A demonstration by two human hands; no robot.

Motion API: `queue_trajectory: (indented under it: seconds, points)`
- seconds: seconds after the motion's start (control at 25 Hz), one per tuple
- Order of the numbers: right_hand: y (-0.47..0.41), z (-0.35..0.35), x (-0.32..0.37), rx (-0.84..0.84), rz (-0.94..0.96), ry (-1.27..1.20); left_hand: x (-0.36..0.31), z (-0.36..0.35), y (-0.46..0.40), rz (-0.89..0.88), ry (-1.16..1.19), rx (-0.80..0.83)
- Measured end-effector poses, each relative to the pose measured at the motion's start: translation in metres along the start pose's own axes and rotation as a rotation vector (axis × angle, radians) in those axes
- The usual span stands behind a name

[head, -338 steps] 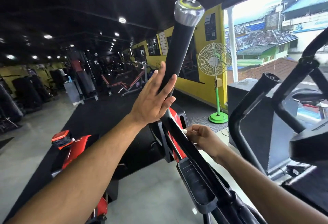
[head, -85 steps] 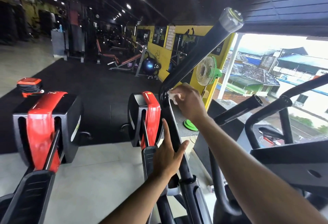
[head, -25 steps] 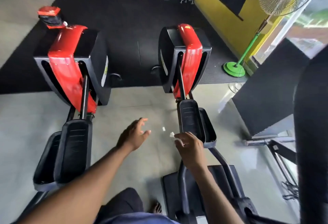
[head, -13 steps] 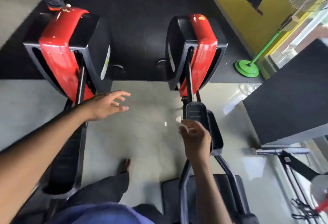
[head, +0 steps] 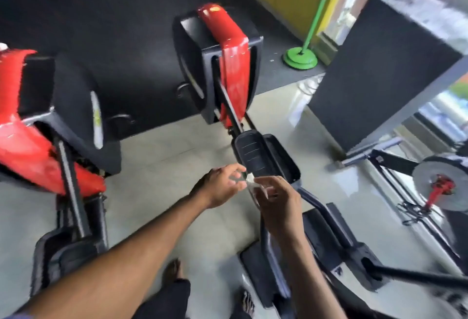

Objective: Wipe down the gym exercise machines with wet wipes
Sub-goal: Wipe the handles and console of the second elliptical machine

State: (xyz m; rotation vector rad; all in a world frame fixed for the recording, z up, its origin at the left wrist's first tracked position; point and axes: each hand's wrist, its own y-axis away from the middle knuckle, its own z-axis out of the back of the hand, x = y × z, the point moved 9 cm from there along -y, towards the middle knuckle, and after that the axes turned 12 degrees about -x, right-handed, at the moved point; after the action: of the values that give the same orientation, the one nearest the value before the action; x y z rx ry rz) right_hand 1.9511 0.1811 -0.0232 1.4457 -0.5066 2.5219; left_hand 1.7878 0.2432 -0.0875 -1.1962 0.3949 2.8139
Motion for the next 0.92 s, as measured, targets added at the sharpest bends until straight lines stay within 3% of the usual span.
queue_trajectory:
  seconds: [0.2, 0.52, 0.68, 0.92]
  points:
    - [-0.052, 0.05, 0.019, -0.236, -0.064, 0.128, -0.054, 0.001, -0.073, -0.235, 0.001, 0.144]
    - [-0.093, 0.171, 0.034, -0.687, -0.171, 0.194, -0.246, -0.038, -0.137, -0.773, -0.046, 0.321]
    - [-0.094, 0.226, 0.047, -0.873, -0.19, 0.288, -0.339, -0.074, -0.136, -0.975, 0.023, 0.414]
    - [-0.067, 0.299, 0.093, -1.216, -0.252, 0.514, -0.474, -0.13, -0.073, -1.342, 0.156, 0.686]
